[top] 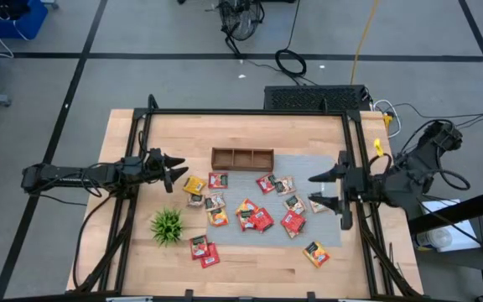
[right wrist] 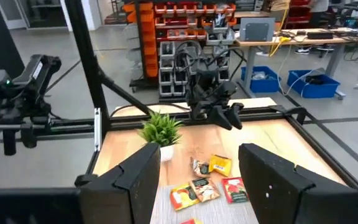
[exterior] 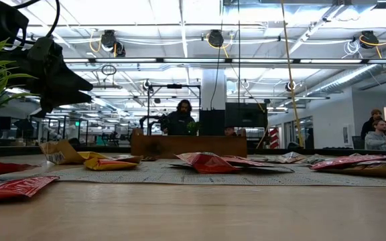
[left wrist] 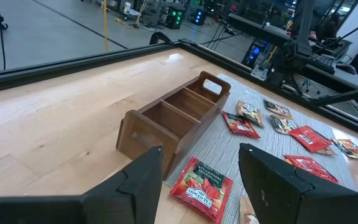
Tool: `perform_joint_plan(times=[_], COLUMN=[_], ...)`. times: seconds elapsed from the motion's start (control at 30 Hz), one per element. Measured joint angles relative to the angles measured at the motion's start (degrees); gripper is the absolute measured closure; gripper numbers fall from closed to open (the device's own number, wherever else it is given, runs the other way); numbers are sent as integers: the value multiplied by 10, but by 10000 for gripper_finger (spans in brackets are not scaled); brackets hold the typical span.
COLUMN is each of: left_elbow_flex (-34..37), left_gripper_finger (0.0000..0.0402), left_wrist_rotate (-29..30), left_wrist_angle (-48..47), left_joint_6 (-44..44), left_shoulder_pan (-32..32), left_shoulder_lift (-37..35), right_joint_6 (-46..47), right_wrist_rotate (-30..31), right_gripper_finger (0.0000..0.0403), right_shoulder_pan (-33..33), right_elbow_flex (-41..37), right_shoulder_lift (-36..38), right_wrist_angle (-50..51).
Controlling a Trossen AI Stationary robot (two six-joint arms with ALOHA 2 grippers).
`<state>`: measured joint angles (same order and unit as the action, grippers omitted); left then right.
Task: Pick & Place Tea
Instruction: Put the red tea bag into the right section of the wooden organizer
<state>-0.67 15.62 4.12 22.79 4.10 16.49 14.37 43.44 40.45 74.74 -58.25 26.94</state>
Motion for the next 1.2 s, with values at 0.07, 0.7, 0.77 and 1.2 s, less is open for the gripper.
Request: perform_joint_plan(times=[0.07,0.7,0.77,1.2], left_elbow_flex=[0,0,0,0], left_gripper_finger=[190,190,190,190], left_wrist_rotate=[0,0,0,0], left_wrist_angle=[0,0,0,0], left_joint_6=[0,0,0,0], left_shoulder_pan=[0,0,0,0], left_shoulder_lift=[0,0,0,0], right_joint_6=[0,136,148,175], right_wrist_rotate=[21,18,-3,-134], right_gripper_finger=[202,202,202,202], right_shoulder_pan=[15,37,29,-21], right_elbow_flex=[0,0,-5,-124], right_shoulder_lift=[-2,-7,-12,-17], right_wrist_angle=[2,187,202,165])
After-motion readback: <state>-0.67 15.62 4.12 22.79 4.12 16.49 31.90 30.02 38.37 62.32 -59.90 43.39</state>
